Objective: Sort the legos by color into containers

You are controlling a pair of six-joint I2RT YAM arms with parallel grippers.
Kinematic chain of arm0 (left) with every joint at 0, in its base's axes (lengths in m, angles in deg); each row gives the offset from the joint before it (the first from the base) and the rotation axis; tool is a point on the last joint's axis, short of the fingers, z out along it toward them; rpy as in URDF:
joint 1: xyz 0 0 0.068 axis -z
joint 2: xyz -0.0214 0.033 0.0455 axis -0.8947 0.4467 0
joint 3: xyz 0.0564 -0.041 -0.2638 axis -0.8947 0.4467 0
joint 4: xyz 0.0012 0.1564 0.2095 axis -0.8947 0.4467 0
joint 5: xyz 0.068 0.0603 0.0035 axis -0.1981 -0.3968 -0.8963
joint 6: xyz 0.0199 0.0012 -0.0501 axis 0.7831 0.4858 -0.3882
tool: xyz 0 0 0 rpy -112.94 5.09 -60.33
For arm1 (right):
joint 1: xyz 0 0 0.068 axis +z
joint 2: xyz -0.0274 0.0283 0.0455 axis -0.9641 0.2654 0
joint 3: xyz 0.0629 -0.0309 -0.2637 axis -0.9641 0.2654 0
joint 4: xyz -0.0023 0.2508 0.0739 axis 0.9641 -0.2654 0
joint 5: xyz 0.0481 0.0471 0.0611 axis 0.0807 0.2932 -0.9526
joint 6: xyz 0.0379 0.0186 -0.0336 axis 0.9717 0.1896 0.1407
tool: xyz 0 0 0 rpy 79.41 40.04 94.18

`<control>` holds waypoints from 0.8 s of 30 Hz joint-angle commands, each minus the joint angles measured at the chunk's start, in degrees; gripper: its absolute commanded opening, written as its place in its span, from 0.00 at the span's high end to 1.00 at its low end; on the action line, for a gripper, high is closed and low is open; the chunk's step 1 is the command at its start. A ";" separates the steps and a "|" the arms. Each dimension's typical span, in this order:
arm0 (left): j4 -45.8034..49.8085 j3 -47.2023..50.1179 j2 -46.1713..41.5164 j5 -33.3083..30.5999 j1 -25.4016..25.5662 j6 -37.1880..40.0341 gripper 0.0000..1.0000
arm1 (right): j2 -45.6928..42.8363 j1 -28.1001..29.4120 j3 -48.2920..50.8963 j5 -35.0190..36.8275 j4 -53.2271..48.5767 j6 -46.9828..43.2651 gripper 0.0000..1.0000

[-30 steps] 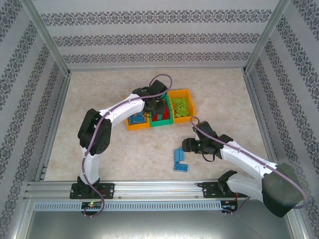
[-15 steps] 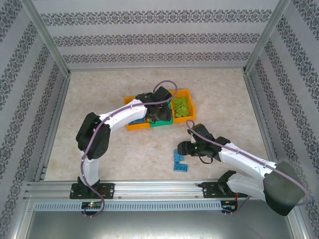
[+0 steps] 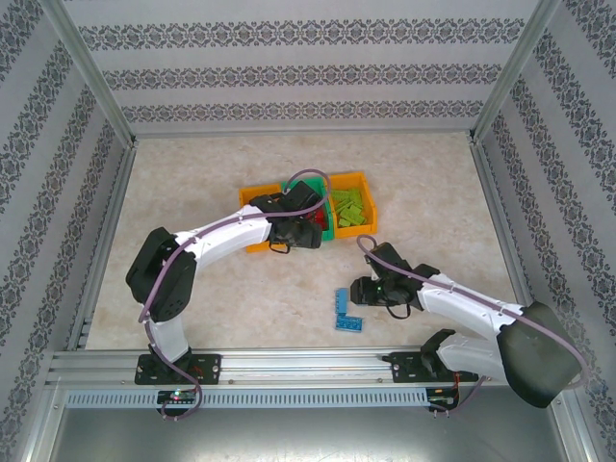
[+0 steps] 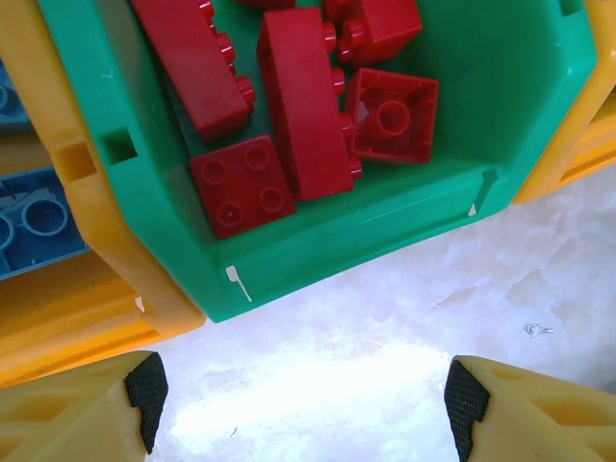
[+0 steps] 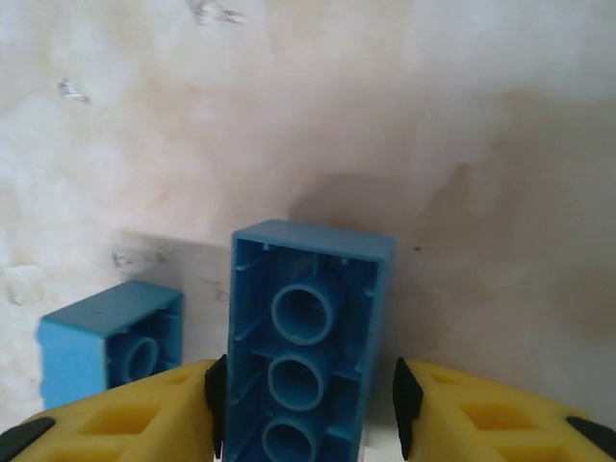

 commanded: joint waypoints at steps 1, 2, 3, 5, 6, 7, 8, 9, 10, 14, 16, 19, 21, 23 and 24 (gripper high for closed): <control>-1.81 1.13 -1.94 -0.12 0.09 -0.97 0.22 | -2.90 -1.14 1.30 2.10 -3.01 0.91 0.50; -1.95 1.22 -1.92 -0.12 0.27 -1.06 0.22 | -3.32 -1.41 1.58 1.89 -3.05 0.80 0.50; -2.00 1.17 -1.79 -0.08 0.43 -1.13 0.22 | -3.46 -1.65 1.61 1.65 -3.06 0.60 0.49; -2.16 1.22 -1.76 -0.07 0.51 -1.29 0.22 | -3.06 -1.77 1.57 1.58 -3.06 0.47 0.46; -2.25 1.30 -1.75 -0.08 0.53 -1.44 0.22 | -2.56 -1.80 1.33 1.43 -3.03 0.43 0.43; -2.34 1.38 -1.76 0.00 0.53 -1.48 0.22 | -2.05 -1.79 1.15 1.37 -3.06 0.38 0.41; -2.35 1.44 -1.83 0.03 0.58 -1.45 0.22 | -1.38 -1.83 0.88 1.33 -3.06 0.38 0.40; -2.26 1.53 -1.83 0.04 0.53 -1.52 0.22 | -0.51 -1.72 0.44 1.55 -3.26 0.17 0.40; -2.27 1.70 -1.92 -0.07 0.53 -1.48 0.22 | 0.12 -1.74 0.07 1.75 -3.46 -0.11 0.41; -2.03 2.79 -2.89 -1.09 0.54 -1.71 0.22 | 2.82 -0.82 -1.81 3.19 -4.62 -1.71 0.48; -1.81 3.51 -3.69 -1.93 0.58 -2.02 0.22 | 4.08 -0.39 -2.92 4.72 -6.14 -2.24 0.57; -1.64 5.17 -5.83 -3.66 0.53 -2.76 0.22 | 3.61 0.55 -4.35 6.68 -7.61 -2.61 0.71; -1.40 6.66 -7.86 -5.41 0.49 -3.51 0.20 | 1.94 1.34 -5.74 7.08 -7.67 -2.55 0.73; -1.17 8.15 -10.02 -7.38 0.45 -4.27 0.16 | 0.45 1.57 -7.56 6.59 -6.90 -2.44 0.74; -1.10 9.19 -11.52 -8.37 0.49 -4.67 0.13 | -0.04 1.73 -8.62 5.79 -5.82 -2.48 0.74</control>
